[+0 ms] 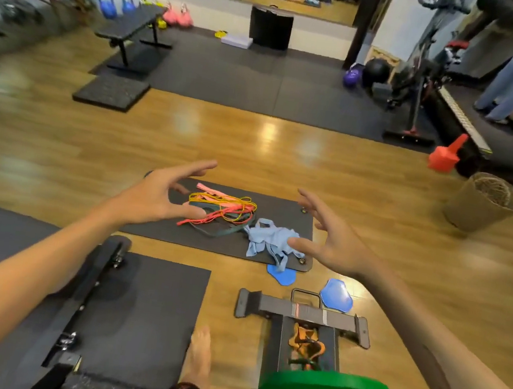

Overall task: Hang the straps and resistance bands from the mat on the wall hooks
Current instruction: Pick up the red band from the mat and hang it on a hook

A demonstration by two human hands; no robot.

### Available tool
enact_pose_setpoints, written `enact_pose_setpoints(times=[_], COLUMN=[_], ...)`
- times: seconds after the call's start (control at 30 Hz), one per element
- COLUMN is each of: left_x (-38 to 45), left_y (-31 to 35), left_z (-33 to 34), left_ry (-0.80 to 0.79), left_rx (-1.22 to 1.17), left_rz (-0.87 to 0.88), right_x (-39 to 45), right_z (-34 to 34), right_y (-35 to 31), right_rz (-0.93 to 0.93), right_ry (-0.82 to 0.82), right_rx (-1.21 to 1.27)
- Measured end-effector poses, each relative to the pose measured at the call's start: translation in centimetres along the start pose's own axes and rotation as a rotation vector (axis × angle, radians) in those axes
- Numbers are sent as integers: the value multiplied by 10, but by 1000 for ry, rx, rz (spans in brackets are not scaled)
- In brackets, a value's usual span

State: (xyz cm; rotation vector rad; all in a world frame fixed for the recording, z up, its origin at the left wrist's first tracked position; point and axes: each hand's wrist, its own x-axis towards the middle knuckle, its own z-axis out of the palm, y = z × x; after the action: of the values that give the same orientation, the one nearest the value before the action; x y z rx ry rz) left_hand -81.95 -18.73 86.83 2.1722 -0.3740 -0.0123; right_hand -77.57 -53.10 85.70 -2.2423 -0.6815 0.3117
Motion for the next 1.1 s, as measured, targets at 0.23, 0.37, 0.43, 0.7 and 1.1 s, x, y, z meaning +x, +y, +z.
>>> enact_pose_setpoints(times=[0.23,0.37,0.43,0.7,1.1], left_x=[87,155,190,299,451], left_y=[-133,-200,-227,-323,-524], left_z=[-66,-107,-122,-132,-98], left_ry=[42,28,16,54,-16], left_rx=[-145,-245,-259,-241,42], left_rz=[-181,-260,-279,-416,-732], right_x=[172,270,311,468,679], right_z=[27,45,52,69,165], right_y=[36,60,69,104,271], right_rz=[74,210,236,300,339], right_ry=[-71,-63,-52,-171,-352], right_rx=[109,192,193,172,95])
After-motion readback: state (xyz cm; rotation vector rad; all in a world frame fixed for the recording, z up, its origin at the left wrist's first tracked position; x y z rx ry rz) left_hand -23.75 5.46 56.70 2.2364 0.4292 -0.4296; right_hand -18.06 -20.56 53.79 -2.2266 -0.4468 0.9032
